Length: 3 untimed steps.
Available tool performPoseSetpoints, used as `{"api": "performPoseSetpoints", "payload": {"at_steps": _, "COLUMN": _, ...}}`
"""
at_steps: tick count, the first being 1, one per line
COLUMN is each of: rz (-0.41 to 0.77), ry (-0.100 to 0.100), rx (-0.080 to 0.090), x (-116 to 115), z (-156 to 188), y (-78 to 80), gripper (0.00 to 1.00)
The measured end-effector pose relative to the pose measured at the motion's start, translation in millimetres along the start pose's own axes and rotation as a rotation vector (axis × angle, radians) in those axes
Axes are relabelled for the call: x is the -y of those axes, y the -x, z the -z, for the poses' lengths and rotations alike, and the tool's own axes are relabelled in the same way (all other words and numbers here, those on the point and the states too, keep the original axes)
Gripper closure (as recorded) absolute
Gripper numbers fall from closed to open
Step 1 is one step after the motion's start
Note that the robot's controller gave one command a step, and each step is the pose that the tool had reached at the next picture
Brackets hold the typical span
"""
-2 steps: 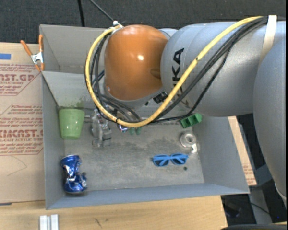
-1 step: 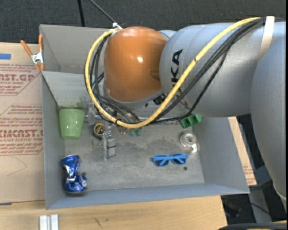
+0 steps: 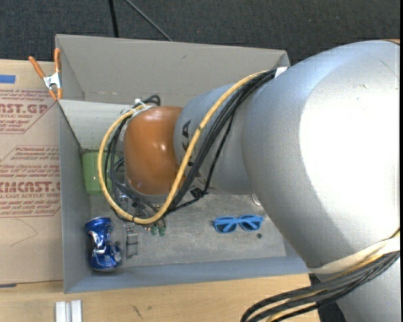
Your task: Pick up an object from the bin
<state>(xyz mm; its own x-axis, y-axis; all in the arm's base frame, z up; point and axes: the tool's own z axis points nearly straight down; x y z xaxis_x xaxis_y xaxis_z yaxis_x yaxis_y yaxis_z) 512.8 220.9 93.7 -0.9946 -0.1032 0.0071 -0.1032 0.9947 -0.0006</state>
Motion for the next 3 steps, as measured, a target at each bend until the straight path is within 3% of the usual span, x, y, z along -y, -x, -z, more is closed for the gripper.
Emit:
{"api": "performPoseSetpoints", "payload": {"at_steps": 1, "rz": 0.221, "ry": 0.0, "rx": 0.019, "x": -26.2, "z": -22.4, "y": -24.8, "gripper": 0.0}}
{"api": "performPoseSetpoints", "payload": {"at_steps": 2, "rz": 0.218, "ry": 0.002, "rx": 0.017, "x": -26.2, "z": -22.6, "y": -25.2, "gripper": 1.0}}
{"api": "performPoseSetpoints", "payload": {"at_steps": 3, "rz": 0.721, "ry": -0.001, "rx": 0.015, "x": -21.3, "z": 111.7, "y": -29.6, "gripper": 1.0}}
